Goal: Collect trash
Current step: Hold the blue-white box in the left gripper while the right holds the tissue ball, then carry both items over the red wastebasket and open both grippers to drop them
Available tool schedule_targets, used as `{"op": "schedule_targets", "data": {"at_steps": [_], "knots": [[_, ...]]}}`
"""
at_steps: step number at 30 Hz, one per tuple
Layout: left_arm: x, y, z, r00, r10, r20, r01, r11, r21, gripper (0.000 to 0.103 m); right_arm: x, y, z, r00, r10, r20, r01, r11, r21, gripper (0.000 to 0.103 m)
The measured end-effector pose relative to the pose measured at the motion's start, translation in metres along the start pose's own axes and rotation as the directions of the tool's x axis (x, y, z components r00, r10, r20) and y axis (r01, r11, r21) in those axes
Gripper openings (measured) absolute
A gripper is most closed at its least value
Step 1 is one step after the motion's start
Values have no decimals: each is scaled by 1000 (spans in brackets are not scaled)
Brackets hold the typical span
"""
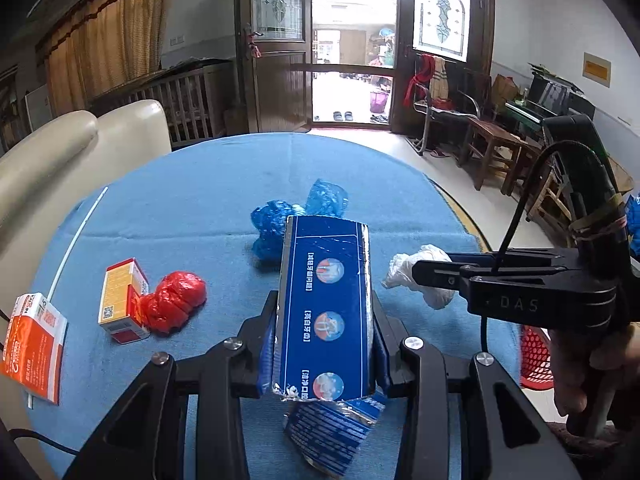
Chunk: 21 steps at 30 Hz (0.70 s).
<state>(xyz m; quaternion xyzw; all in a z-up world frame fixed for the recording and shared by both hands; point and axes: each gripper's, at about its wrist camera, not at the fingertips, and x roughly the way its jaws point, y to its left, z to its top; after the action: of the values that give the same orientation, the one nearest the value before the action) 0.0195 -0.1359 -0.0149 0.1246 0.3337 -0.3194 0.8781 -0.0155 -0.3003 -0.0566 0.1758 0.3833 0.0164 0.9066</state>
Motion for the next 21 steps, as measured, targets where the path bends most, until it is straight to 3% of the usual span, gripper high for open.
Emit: {"op": "schedule_targets", "data": {"at_steps": [6,17,21], "knots": [[-1,-25,5,996,-78,-36,78,997,2,41,-25,-18,-6,999,13,49,-15,999,29,36],[21,-93,18,992,-21,-124,38,990,136,41,-72,-84,-27,991,-4,133,-16,989,148,36],[33,-126,18,988,-31,-154,62,978,200,41,-86,-117,-40,989,-24,147,-8,976,217,36]]}}
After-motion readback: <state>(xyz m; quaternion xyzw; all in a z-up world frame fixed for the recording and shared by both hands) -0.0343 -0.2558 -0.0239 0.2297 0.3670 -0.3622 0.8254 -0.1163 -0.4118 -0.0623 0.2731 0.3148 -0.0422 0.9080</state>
